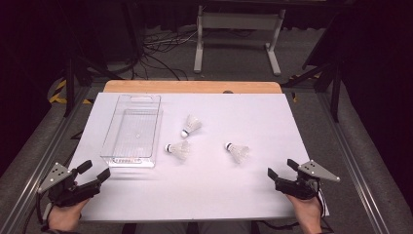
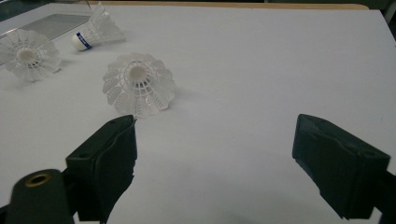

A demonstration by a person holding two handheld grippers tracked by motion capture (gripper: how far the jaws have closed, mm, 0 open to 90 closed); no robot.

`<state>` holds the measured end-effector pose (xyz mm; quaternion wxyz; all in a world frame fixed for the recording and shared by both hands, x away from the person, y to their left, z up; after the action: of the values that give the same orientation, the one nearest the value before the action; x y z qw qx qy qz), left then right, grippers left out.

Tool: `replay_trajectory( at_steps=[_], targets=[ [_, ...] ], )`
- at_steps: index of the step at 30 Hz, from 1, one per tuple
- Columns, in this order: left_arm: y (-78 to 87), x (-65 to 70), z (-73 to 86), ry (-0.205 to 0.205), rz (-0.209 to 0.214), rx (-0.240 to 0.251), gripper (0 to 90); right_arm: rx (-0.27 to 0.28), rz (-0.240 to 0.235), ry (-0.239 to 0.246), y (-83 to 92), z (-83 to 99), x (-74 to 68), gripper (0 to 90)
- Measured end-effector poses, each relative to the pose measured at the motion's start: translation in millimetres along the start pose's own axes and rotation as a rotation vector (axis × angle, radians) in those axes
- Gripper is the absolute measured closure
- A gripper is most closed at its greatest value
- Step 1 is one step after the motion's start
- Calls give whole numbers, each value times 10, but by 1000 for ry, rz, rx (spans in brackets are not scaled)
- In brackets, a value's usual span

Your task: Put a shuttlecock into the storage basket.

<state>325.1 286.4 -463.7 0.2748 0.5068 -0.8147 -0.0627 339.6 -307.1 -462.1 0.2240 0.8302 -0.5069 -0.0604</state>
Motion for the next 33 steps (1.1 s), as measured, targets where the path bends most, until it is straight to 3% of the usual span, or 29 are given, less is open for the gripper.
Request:
replay_trajectory(
  at_steps=[22, 33],
  targets=[
    [10, 37, -3, 17, -10, -13, 216, 7, -13, 2, 4, -16, -18, 144],
    [4, 131, -61, -5, -5, -12, 218, 5, -19, 2, 2, -12, -28, 142]
  ],
)
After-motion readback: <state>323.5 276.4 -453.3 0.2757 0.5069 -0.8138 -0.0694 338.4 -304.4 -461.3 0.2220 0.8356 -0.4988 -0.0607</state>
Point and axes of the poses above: each handheld gripper's, and its own axes: y roughly backward along the jaws, z roughly out of its underside, x roughly to its right, the point moved 5 cm from there along -y, roughly forward along the jaws, and after that the axes turned 13 degrees about y, right-handed, at the moved point
